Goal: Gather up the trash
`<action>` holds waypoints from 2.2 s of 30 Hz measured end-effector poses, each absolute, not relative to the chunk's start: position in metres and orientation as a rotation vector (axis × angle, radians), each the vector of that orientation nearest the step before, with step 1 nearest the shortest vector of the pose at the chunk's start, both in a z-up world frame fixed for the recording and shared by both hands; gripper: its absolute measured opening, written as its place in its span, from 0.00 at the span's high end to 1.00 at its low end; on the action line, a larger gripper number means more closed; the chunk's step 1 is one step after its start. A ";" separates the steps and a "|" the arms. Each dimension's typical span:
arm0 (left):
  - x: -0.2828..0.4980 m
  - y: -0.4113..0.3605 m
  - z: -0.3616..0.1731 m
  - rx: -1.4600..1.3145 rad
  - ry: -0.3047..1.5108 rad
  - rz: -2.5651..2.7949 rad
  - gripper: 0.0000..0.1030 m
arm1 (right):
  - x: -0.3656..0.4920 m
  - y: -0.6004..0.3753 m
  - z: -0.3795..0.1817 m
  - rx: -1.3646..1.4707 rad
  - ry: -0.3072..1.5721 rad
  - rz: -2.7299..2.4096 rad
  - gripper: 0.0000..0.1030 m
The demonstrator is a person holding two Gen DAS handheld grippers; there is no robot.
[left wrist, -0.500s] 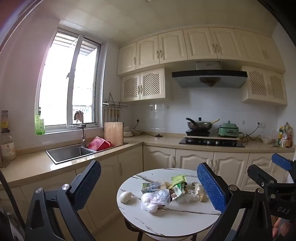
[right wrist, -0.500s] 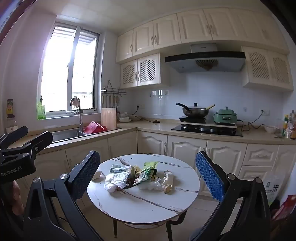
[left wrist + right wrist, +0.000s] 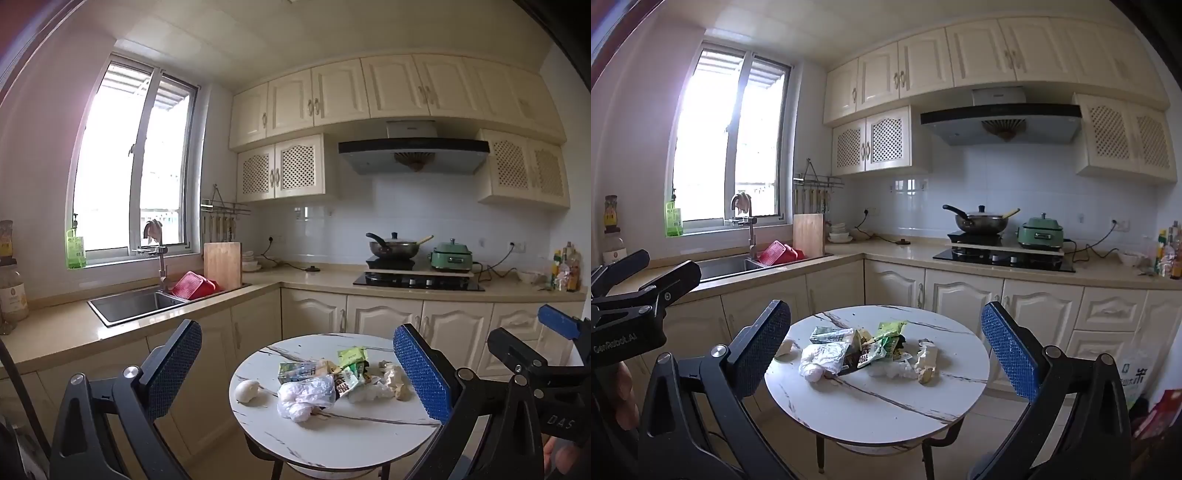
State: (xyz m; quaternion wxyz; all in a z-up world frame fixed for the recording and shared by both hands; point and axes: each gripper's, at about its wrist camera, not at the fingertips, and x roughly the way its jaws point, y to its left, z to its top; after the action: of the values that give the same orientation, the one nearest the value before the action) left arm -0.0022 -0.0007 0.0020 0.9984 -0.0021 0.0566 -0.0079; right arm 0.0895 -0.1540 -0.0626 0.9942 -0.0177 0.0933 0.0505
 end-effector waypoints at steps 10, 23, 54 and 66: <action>-0.005 0.000 0.004 -0.001 0.113 -0.022 0.01 | 0.091 -0.157 -0.065 -0.032 0.185 0.106 0.00; -0.004 -0.002 0.001 0.002 0.111 -0.024 0.01 | 0.089 -0.159 -0.064 -0.032 0.182 0.108 0.00; -0.003 -0.003 0.002 0.010 0.113 -0.032 0.01 | 0.095 -0.155 -0.070 -0.032 0.187 0.106 0.00; 0.007 -0.004 -0.001 0.017 0.128 -0.031 0.01 | 0.102 -0.156 -0.078 -0.024 0.192 0.104 0.00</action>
State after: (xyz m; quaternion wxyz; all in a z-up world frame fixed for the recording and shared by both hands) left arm 0.0065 -0.0038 -0.0013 0.9978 0.0084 0.0638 -0.0156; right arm 0.1017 -0.1563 -0.0778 0.9940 -0.0122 0.0956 0.0518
